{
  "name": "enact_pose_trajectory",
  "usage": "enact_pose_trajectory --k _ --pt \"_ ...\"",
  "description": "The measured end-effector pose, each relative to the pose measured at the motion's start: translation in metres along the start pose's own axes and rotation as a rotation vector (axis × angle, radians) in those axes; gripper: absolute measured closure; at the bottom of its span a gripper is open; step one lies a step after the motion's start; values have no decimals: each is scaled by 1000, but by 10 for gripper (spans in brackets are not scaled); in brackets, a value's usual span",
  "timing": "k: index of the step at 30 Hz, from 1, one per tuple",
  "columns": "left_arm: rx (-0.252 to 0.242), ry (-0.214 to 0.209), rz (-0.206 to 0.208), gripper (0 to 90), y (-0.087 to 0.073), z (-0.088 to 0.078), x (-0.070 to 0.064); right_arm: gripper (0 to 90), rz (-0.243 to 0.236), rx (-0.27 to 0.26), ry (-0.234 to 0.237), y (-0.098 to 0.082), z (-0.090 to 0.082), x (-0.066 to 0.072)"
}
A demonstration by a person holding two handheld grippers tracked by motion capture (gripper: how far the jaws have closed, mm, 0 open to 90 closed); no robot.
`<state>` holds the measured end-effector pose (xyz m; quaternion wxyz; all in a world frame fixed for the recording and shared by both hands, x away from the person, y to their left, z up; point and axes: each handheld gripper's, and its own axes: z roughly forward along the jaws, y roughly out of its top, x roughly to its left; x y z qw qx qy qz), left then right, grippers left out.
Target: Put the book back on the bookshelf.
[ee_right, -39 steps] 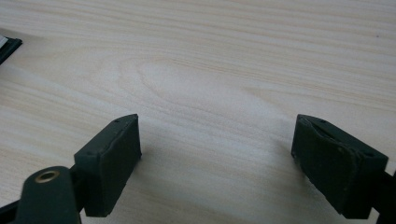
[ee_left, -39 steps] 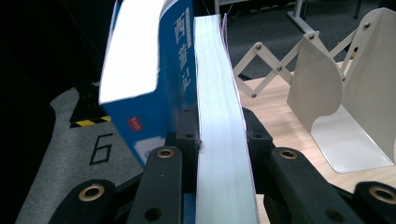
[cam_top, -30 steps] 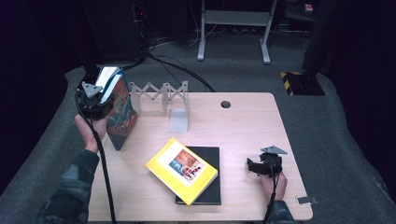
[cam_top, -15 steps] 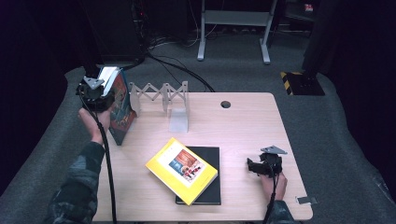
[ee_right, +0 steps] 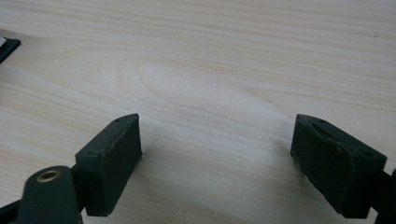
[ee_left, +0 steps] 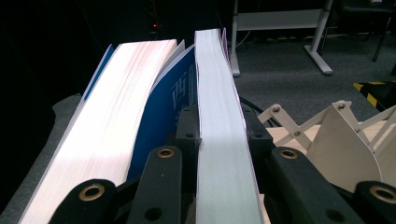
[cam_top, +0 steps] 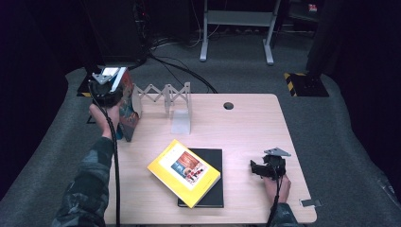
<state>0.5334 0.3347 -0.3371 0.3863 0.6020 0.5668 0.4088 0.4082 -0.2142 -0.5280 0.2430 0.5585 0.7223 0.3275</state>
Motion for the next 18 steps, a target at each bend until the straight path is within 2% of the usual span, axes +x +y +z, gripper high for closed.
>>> enact_pose_trajectory --k 6,10,13,15,18 --pt "13 8 1 741 -2 8 -1 154 0 0 -1 0 0 0" --pt "-8 9 -22 741 -5 13 -1 153 0 0 -1 0 0 0" --pt "-2 6 -3 740 -5 16 -2 154 0 0 0 0 0 0" --pt "-17 2 -5 740 -6 18 -3 154 0 0 -1 0 0 0" --pt "-1 3 7 739 -7 20 -4 154 0 0 -1 0 0 0"
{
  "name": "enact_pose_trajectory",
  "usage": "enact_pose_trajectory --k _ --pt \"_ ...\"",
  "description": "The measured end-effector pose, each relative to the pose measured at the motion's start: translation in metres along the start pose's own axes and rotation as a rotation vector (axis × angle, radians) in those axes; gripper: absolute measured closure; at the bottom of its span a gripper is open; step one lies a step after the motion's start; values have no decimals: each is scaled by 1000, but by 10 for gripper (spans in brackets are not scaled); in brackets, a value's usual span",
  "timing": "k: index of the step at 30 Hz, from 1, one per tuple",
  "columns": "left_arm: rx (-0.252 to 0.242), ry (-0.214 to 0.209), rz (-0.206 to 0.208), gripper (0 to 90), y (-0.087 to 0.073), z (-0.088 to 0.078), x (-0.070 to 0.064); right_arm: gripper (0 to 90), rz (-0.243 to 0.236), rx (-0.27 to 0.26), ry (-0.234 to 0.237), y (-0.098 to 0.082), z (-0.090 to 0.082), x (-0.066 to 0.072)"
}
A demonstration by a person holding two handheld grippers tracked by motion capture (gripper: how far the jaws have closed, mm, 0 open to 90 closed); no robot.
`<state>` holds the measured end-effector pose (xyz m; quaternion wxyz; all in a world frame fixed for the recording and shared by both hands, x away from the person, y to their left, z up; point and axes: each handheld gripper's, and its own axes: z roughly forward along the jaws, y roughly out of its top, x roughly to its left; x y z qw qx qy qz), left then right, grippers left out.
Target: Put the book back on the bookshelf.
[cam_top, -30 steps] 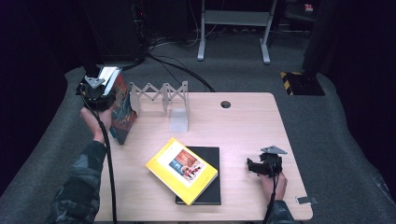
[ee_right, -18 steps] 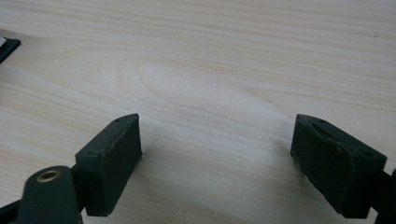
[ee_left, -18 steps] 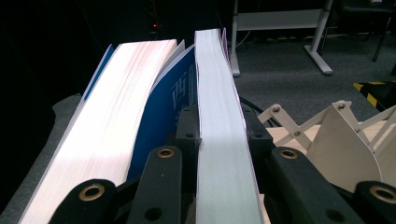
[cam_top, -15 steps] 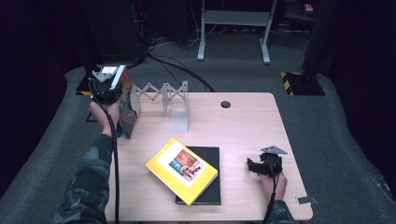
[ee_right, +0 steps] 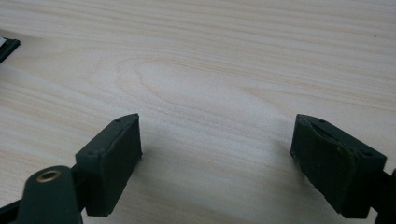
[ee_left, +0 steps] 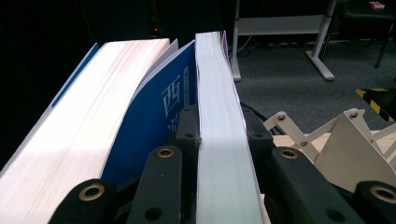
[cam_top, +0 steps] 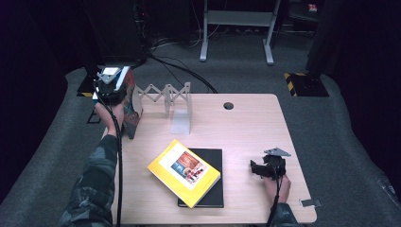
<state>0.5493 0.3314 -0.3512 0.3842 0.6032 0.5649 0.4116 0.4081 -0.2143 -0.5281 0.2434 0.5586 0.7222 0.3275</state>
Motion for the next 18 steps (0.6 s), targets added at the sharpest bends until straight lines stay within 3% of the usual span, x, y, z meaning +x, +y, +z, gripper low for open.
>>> enact_pose_trajectory --k 5,7,12,18 --pt "10 16 19 712 1 -2 -1 154 -1 1 0 0 0 0" --pt "6 28 35 645 5 -8 -2 154 -1 0 0 0 0 0" --pt "2 56 102 505 13 -24 -9 154 -2 1 0 0 0 0" --pt "-1 79 197 429 13 -35 -16 154 -2 1 0 0 0 0"
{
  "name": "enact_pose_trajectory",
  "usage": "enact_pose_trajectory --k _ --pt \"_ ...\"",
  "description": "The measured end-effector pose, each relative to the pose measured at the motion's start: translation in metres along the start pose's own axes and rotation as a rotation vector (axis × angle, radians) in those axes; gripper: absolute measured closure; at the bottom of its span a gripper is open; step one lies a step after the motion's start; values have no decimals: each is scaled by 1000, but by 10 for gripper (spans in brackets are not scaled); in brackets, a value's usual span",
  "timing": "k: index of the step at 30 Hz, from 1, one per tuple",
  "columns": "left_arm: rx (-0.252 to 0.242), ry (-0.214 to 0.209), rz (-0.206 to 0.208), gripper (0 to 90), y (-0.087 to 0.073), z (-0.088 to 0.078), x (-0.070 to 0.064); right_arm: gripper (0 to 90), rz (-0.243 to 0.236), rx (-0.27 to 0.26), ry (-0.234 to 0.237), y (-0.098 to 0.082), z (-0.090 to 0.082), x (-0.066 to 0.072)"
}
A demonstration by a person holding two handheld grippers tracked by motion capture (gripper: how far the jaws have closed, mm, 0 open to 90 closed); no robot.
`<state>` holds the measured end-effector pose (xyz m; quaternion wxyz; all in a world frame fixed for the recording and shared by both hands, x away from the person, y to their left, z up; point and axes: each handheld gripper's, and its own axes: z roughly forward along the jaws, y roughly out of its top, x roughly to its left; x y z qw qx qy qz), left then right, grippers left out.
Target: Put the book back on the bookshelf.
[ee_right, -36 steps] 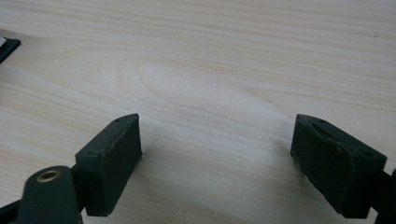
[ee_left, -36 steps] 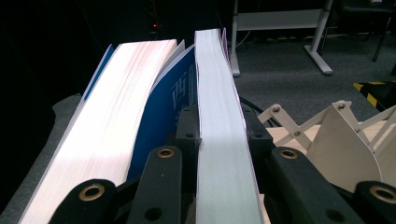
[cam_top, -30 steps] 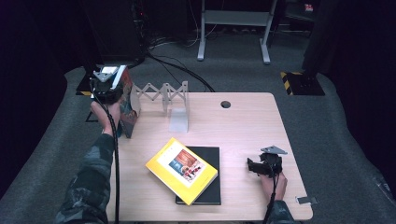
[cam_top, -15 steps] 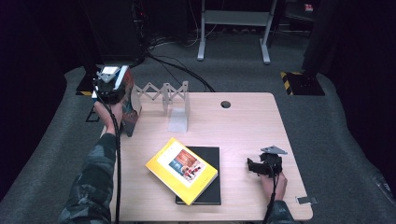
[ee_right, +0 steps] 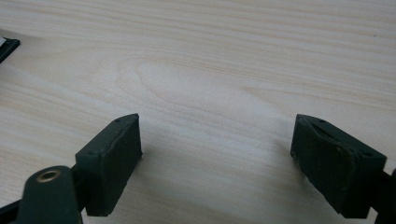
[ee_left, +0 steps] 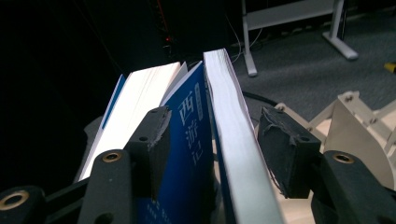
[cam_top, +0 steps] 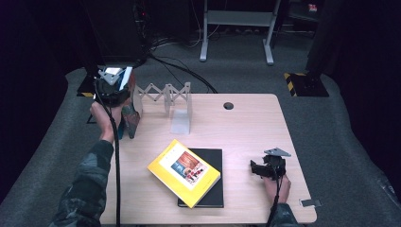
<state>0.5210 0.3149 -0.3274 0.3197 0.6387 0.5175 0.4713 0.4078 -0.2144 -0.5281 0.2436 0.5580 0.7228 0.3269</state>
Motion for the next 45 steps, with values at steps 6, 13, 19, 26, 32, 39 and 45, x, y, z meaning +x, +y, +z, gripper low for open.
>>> enact_pose_trajectory --k 6,13,19,26,32,39,45 --pt "23 90 28 422 -5 2 5 154 0 -1 0 0 0 0" --pt "45 143 -43 416 -12 5 29 154 0 0 0 0 0 0" --pt "43 114 -86 374 -13 1 36 154 1 -1 0 0 0 0" --pt "15 80 -67 313 -9 -9 29 154 -1 0 0 0 0 0" --pt "-13 4 -53 242 -2 -25 21 154 0 0 0 0 0 0" --pt "6 -148 -78 162 -1 -41 11 154 0 0 0 0 0 0" --pt "19 -241 -61 155 -9 -53 -3 154 1 0 1 0 0 0"
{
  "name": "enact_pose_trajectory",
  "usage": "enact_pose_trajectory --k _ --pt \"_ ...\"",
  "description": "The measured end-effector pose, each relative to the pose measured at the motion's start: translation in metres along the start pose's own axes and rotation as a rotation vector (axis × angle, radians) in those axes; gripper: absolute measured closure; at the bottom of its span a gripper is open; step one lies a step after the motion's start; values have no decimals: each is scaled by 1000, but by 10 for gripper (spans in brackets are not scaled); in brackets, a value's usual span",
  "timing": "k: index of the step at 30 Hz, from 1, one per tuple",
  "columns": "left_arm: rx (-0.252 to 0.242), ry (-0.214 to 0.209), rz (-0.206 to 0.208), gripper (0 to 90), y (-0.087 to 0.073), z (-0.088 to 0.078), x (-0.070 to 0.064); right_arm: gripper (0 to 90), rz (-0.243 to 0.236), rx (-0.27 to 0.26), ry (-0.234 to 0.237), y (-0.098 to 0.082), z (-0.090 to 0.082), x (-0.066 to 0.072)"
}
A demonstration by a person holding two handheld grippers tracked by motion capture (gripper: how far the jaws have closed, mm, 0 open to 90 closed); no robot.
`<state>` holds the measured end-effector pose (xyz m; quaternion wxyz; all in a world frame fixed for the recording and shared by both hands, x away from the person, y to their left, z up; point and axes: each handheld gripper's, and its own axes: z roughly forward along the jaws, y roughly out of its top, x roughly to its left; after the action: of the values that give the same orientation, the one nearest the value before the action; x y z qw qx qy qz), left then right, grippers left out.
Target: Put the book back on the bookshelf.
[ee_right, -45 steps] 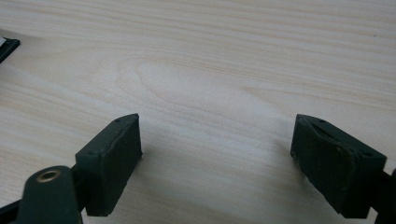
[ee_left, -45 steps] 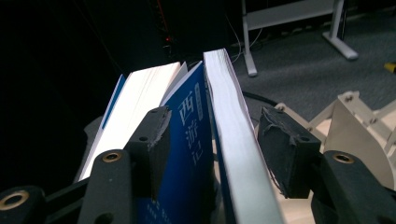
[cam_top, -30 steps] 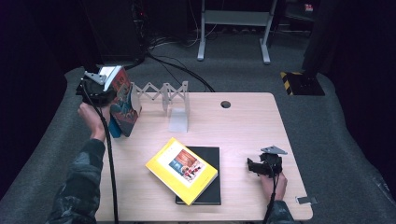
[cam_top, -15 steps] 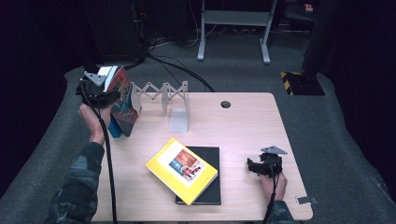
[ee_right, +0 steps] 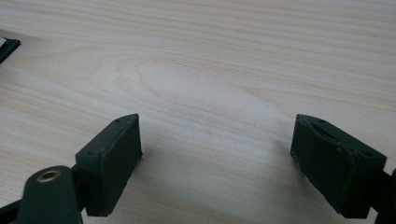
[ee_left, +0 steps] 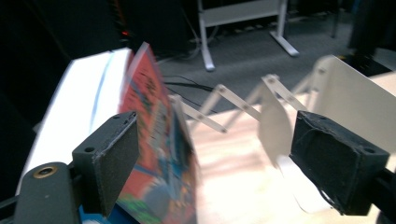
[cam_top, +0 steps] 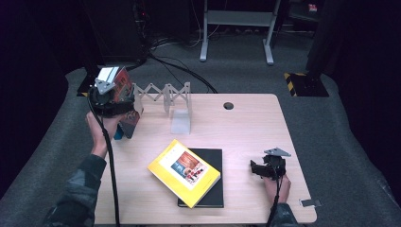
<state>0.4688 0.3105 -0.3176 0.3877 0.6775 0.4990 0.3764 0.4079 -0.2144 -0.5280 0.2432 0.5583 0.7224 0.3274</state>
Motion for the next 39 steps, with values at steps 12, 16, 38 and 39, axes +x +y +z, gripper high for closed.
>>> enact_pose_trajectory --k 12,16,38,39 --pt "70 -144 14 63 -43 -3 -22 154 0 0 0 0 0 0" --pt "104 -172 3 40 -62 1 -26 154 0 -1 0 0 0 0" --pt "250 -290 -86 1 -161 6 -39 145 -16 6 14 -1 -1 3" --pt "254 -296 -91 1 -164 5 -39 143 -17 7 16 -1 -1 3"
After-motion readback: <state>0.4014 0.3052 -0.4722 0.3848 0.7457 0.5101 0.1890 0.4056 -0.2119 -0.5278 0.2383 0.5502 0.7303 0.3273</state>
